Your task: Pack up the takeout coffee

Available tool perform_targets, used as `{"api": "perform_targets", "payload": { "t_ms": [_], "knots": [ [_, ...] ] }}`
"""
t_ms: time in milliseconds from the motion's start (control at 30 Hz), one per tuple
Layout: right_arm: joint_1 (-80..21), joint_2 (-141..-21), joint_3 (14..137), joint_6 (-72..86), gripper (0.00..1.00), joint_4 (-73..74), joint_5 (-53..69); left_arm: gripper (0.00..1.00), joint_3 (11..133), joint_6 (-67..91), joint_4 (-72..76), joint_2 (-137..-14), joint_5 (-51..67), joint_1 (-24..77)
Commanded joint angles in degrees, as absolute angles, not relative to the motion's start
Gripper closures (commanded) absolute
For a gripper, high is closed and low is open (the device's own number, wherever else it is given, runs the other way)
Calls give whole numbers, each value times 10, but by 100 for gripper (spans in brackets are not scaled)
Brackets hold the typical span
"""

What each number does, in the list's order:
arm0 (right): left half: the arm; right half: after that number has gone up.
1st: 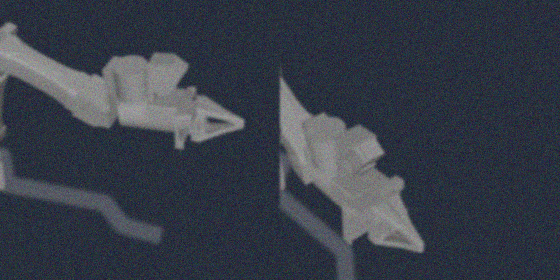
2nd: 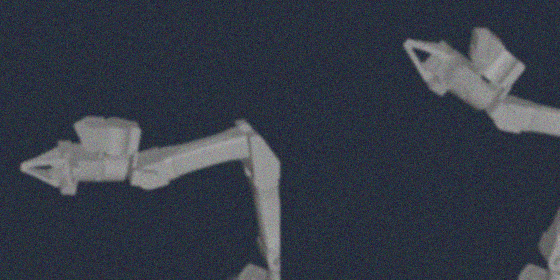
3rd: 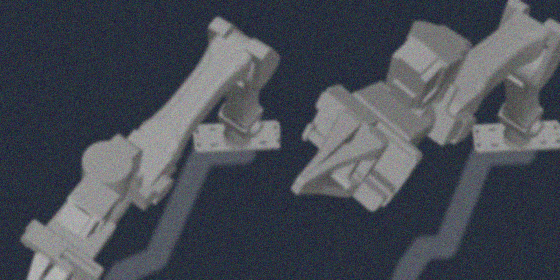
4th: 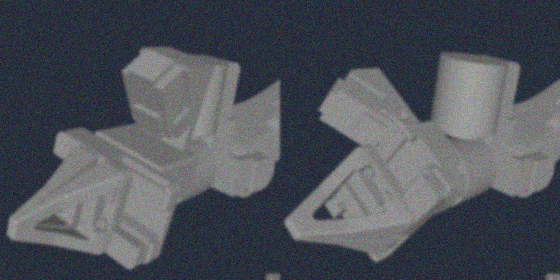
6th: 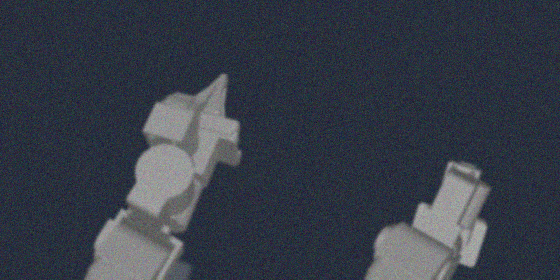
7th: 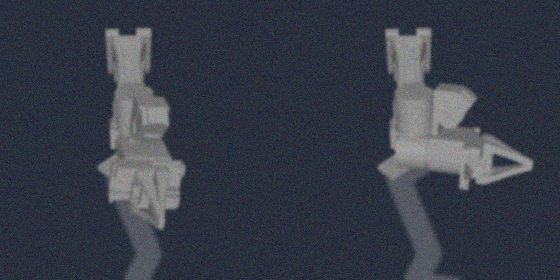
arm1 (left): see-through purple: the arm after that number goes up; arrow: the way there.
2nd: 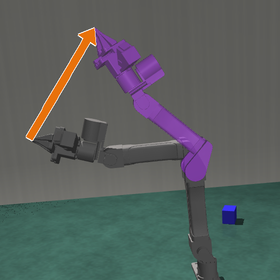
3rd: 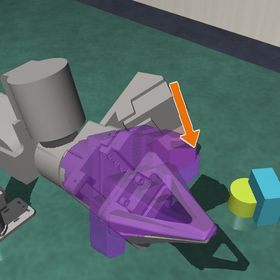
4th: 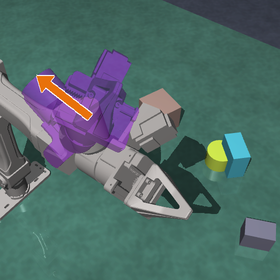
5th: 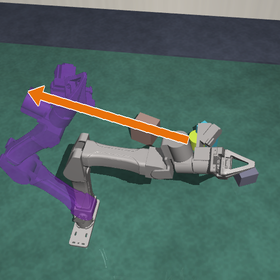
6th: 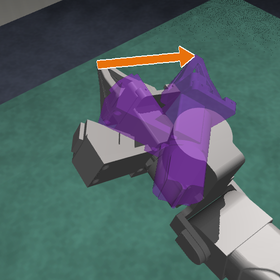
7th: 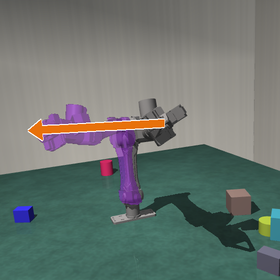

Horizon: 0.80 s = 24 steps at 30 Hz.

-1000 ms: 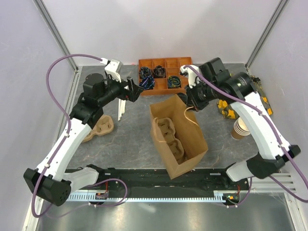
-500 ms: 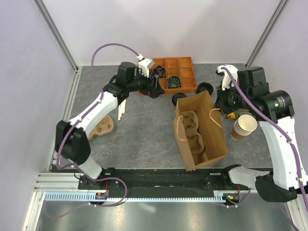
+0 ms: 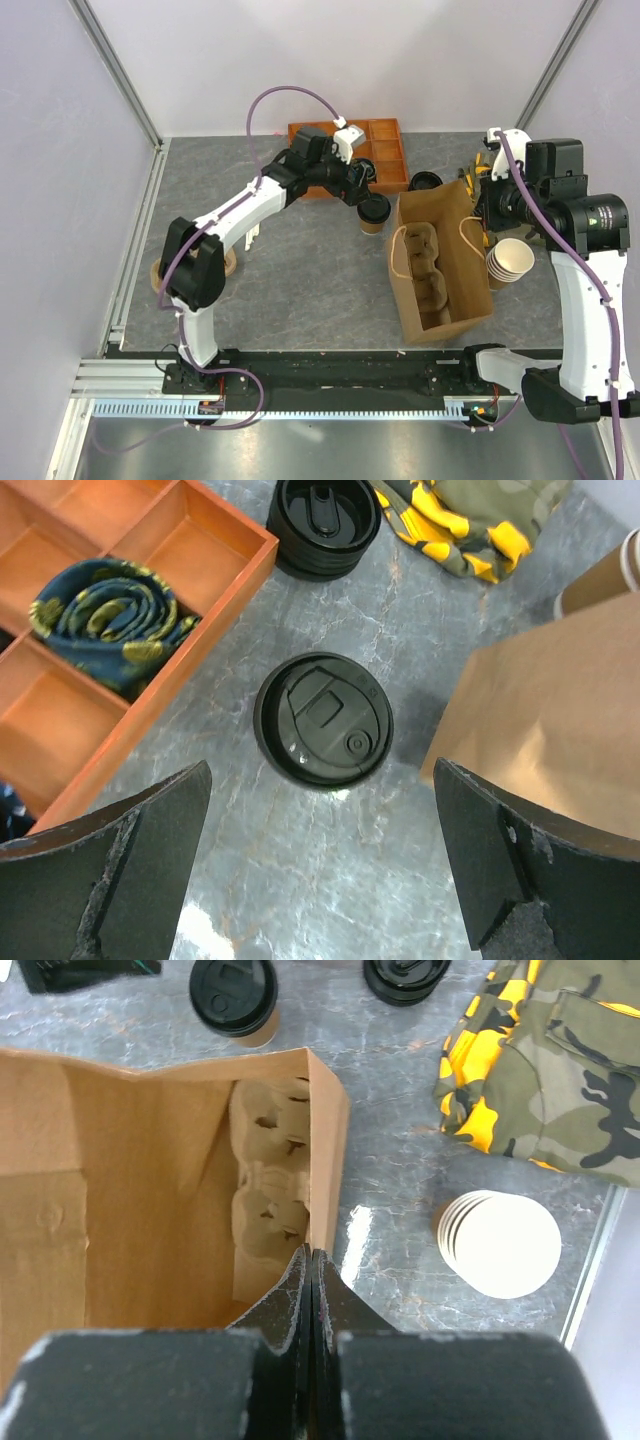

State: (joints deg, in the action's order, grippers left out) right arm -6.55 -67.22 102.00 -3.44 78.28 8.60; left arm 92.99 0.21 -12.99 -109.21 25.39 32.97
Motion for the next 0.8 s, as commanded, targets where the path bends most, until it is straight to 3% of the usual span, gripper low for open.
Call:
{"api": "perform_targets", "payload": {
  "t_ms": [0,767],
  "knots": [
    [-53,-662,1040,-33,100,813,71,0,986,-62,-128,-1128,232,351],
    [-41,-680,1031,-29,100,809,84,0,982,-159,-111,-1202,200,395]
  ]
}}
